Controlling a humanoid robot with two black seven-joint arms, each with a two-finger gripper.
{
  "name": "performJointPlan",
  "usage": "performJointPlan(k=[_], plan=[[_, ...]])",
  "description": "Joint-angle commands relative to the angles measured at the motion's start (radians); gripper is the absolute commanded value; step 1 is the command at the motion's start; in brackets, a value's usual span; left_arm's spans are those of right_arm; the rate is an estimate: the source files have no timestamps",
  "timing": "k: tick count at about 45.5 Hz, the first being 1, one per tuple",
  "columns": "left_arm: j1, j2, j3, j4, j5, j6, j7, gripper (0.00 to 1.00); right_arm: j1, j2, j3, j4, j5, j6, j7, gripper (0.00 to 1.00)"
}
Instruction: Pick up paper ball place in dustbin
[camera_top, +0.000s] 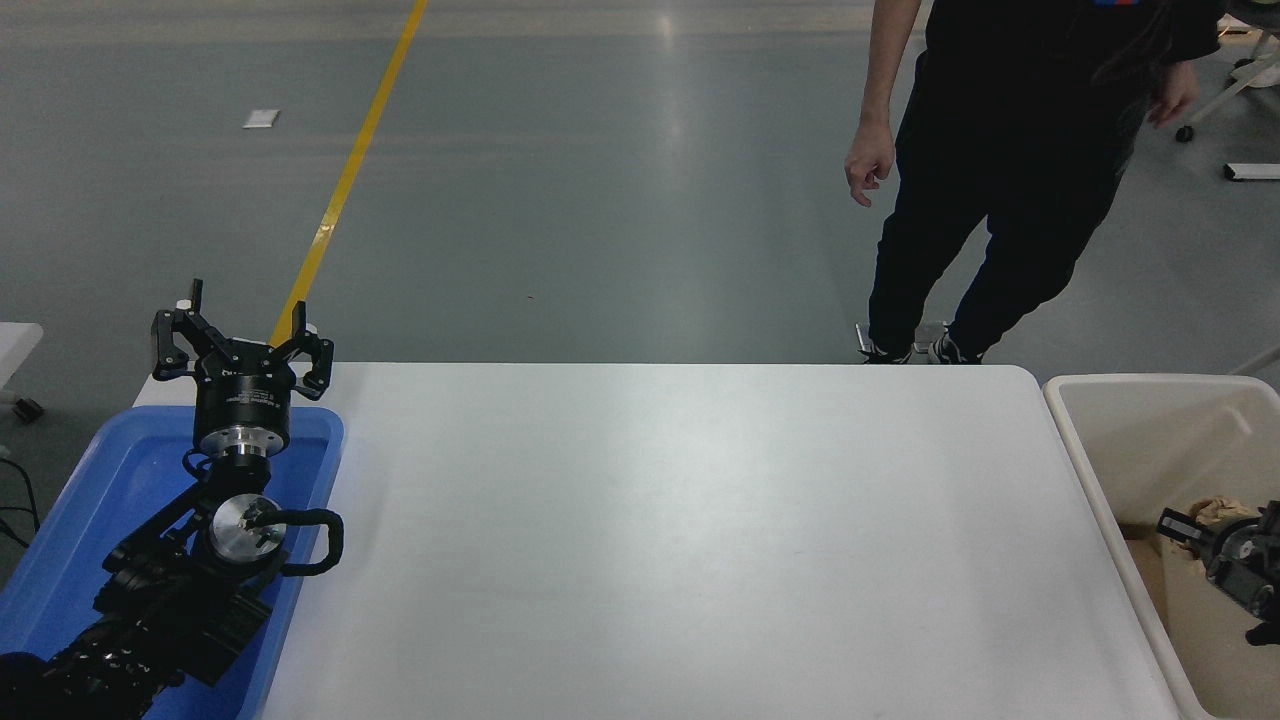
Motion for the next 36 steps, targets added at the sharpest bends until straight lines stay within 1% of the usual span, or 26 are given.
performJointPlan(k=[1,7,10,13,18,21,24,31,36], plan=[[0.0,0.0,0.0,0.0,0.0,0.0,0.0,0.99,0.011,-0.012,0.015,-0.001,0.001,0.003,-0.001,1.0],[0.0,0.0,0.0,0.0,0.0,0.0,0.0,0.99,0.058,-0.039,-0.013,0.021,-0.011,0.017,0.001,1.0],[0.0,0.0,0.0,0.0,0.002,0.0,0.0,0.99,0.11,-0.059,-0.065,0.074,-0.015,0.024,0.001,1.0],[0.0,0.0,0.0,0.0,0.002,0.0,0.002,0.99,0.205,-0.099,-0.138,0.175,-0.013,0.027,-0.001,1.0],[0.0,0.0,0.0,0.0,0.003,0.0,0.002,0.99,0.397,-0.196,-0.249,0.39,-0.011,0.032,-0.001,1.0],[0.0,-0.001,0.0,0.0,0.005,-0.002,0.002,0.99,0.527,-0.23,-0.295,0.516,-0.01,0.063,-0.001,1.0],[0.0,0.0,0.0,-0.002,0.005,-0.002,0.003,0.99,0.665,-0.25,-0.348,0.62,-0.001,0.154,-0.002,1.0],[0.0,0.0,0.0,0.0,0.005,-0.002,0.003,0.99,0.97,-0.237,-0.437,0.807,0.013,0.44,-0.001,1.0],[0.0,0.0,0.0,-0.002,0.005,-0.002,0.003,0.99,1.11,-0.207,-0.477,0.929,0.094,0.567,-0.001,1.0]])
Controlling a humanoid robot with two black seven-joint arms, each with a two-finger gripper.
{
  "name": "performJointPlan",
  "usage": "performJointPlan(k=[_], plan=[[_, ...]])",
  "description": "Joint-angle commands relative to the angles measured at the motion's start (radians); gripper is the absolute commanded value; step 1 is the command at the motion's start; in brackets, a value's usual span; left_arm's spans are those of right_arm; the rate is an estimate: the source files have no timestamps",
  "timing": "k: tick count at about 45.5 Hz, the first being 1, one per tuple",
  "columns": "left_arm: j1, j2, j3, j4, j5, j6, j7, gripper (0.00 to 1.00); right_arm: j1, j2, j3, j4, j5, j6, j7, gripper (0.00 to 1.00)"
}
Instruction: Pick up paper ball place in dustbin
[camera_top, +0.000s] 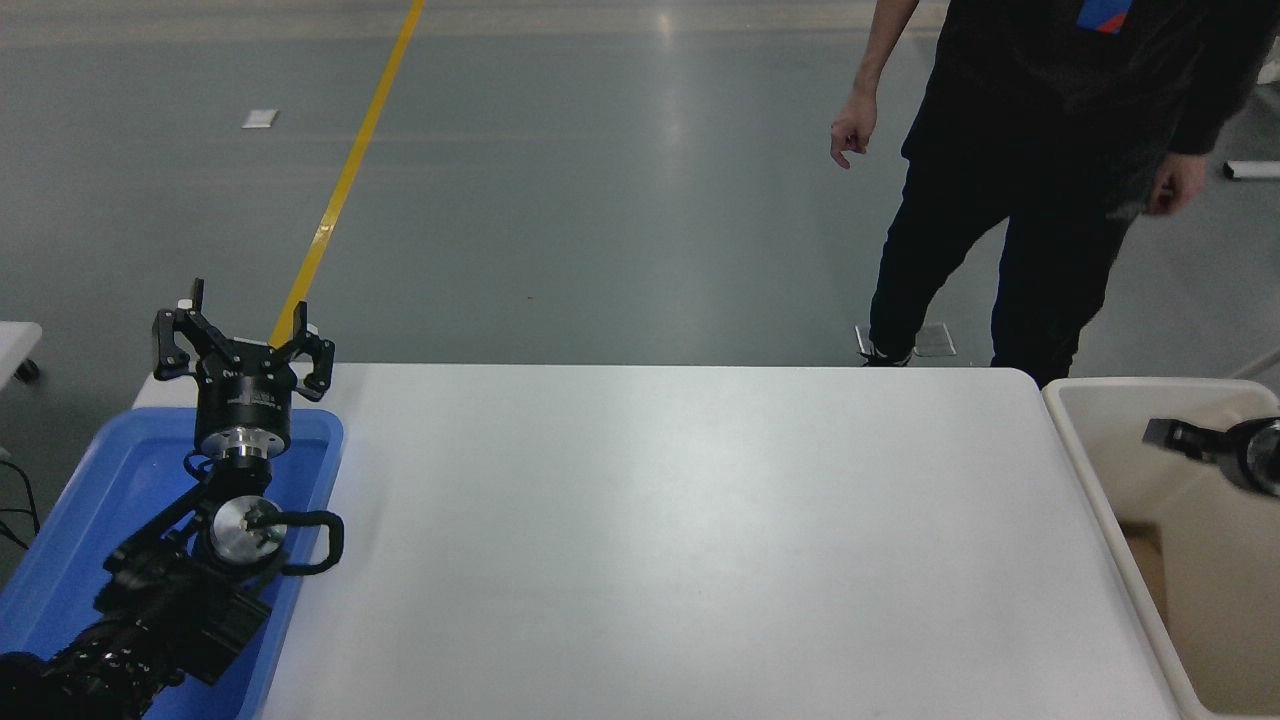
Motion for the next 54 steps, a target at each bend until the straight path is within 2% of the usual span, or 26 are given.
performJointPlan(k=[1,10,30,36,46,54], plan=[[0.0,0.0,0.0,0.001,0.0,0.0,0.001,0.99,0.401,0.014,-0.139,0.318,0.102,0.298,0.0,1.0],[0.0,0.0,0.0,0.001,0.0,0.0,0.001,0.99,0.597,0.176,-0.233,0.472,0.213,0.404,0.0,1.0],[0.002,0.0,0.0,0.001,-0.001,0.002,-0.001,0.99,0.763,0.535,-0.288,0.504,0.392,0.409,0.0,1.0],[0.002,0.0,0.0,0.001,-0.003,0.002,-0.001,0.99,0.763,0.572,-0.292,0.498,0.437,0.399,0.0,1.0],[0.002,0.0,0.0,0.001,-0.003,0.002,-0.001,0.99,0.763,0.571,-0.294,0.49,0.498,0.375,0.0,1.0],[0.002,0.0,0.0,0.001,-0.003,0.002,-0.002,0.99,0.764,0.572,-0.332,0.49,0.504,0.361,0.002,1.0]])
